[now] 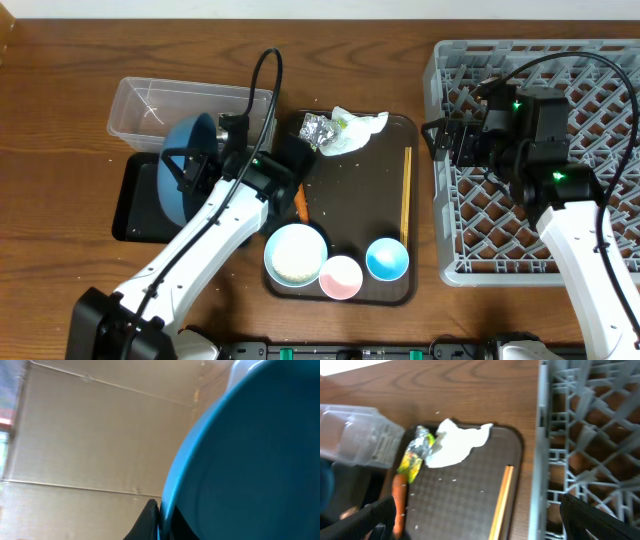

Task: Sort waste into correct bins and load items into the dishwasher rack
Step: 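Pass blue plate from left gripper to right gripper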

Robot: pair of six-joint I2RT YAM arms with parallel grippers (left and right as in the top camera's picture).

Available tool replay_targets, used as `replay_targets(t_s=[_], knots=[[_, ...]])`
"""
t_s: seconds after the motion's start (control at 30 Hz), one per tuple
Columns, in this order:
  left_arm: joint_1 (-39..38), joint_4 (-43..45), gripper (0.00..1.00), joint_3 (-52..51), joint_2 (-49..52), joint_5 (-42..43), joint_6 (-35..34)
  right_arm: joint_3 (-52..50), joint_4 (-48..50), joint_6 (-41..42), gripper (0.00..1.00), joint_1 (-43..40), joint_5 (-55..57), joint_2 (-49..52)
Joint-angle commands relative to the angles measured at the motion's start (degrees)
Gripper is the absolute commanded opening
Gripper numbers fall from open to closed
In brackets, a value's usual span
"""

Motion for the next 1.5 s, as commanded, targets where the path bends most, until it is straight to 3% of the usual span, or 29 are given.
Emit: replay_targets(t_s=[0.0,0.1,0.23,0.4,0.57,0.7,0.77,0.83,0.87,0.93,0.97,1.0,1.13,1.17,1.47], knots=[[-1.4,0.7,0.06,4.3,-4.3,7.8,-0.7,1.0,0.0,-3.3,0.96,0.0,-5.7,0.0],[-1.6,4.3,0.06,7.7,-7.9,16.2,-0.2,1.0,0.2,-5.5,0.94,0.9,-10.3,0.0],[-1.6,12.5,0.06,10.5,-13.6,33.6,1.9,1.0,2.0,-8.0,0.89,3.4,-18.4,0.0],[-1.6,21.2,0.06,10.6,-19.7,50.1,2.1,1.0,4.4,-8.0,0.89,9.2,-19.2,0.0],[-1.6,22.9,0.06,10.6,-21.0,58.7,2.1,1.0,8.7,-8.0,0.88,14.2,-19.2,0.0],[-1.6,22.7,0.06,10.6,-20.5,59.9,2.1,1.0,11.2,-8.0,0.68,16.0,-19.2,0.0],[-1.6,24.2,0.06,10.6,-20.5,64.1,2.1,1.0,11.3,-8.0,0.55,16.4,-17.8,0.0],[-1.6,26.1,0.06,10.6,-20.7,69.7,2.1,1.0,10.9,-8.0,0.49,16.4,-16.5,0.0],[-1.6,27.4,0.06,10.6,-20.8,73.0,2.1,1.0,10.9,-8.0,0.4,16.4,-16.2,0.0],[-1.6,29.9,0.06,10.6,-20.8,78.3,2.1,1.0,11.0,-8.0,0.09,16.2,-15.8,0.0],[-1.6,30.6,0.06,10.6,-20.8,78.8,2.1,1.1,10.8,-7.9,0.01,15.9,-15.2,-0.2],[-1.6,30.7,0.11,10.6,-20.8,78.6,2.1,1.1,10.4,-7.9,0.01,15.5,-14.4,-0.5],[-1.6,30.9,0.92,10.6,-20.7,73.7,2.1,1.1,7.3,-7.1,0.01,12.5,-3.2,-3.0],[-1.6,30.9,0.98,10.6,-20.7,72.9,2.1,1.1,6.6,-6.4,0.01,11.5,0.4,-3.7],[-1.6,30.9,0.98,10.6,-20.8,72.8,2.1,1.1,2.9,-1.5,0.01,-1.4,40.7,-10.3]])
